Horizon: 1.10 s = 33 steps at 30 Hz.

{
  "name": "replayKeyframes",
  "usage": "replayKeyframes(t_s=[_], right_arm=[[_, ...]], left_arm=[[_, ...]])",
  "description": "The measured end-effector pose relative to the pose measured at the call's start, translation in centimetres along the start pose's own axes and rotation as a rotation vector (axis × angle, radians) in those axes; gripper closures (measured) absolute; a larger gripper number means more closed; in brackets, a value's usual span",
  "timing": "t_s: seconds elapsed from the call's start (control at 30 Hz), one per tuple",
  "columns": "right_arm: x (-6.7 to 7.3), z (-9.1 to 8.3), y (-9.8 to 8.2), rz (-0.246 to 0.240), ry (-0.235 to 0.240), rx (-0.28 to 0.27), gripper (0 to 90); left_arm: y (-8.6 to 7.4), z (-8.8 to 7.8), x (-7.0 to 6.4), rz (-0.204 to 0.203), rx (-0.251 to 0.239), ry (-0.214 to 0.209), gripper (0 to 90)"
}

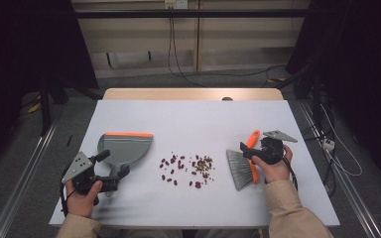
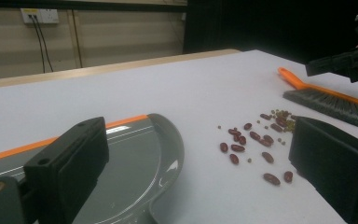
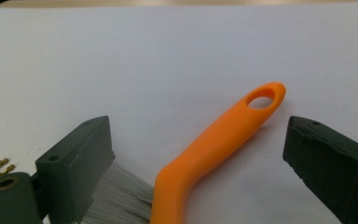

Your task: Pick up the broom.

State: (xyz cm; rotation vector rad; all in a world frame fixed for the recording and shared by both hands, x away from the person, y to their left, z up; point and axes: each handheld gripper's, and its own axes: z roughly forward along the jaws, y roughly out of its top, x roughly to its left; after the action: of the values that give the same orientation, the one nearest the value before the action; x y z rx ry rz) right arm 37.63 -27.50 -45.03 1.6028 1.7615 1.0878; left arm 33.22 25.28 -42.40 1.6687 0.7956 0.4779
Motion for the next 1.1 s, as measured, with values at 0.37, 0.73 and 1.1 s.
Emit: replayKeyframes(t_s=[0.37,0.73,1.1], right_arm=[[0.0,1.0,-0.3,0.009,-0.011,0.073,16.1],[0.2,1.7,-0.6,0.032,-0.039,0.123,31.7],[1.1,2.1,0.0,-0.051,-0.076,0.194,40.0]], left_arm=[[0.0,0.1,0.0,0.002,0.003,0.001,4.6],[0.0,0.1,0.1,0.000,0.010,0.002,4.6],[0.0,0.2,0.0,0.000,0.012,-0.002,4.6]])
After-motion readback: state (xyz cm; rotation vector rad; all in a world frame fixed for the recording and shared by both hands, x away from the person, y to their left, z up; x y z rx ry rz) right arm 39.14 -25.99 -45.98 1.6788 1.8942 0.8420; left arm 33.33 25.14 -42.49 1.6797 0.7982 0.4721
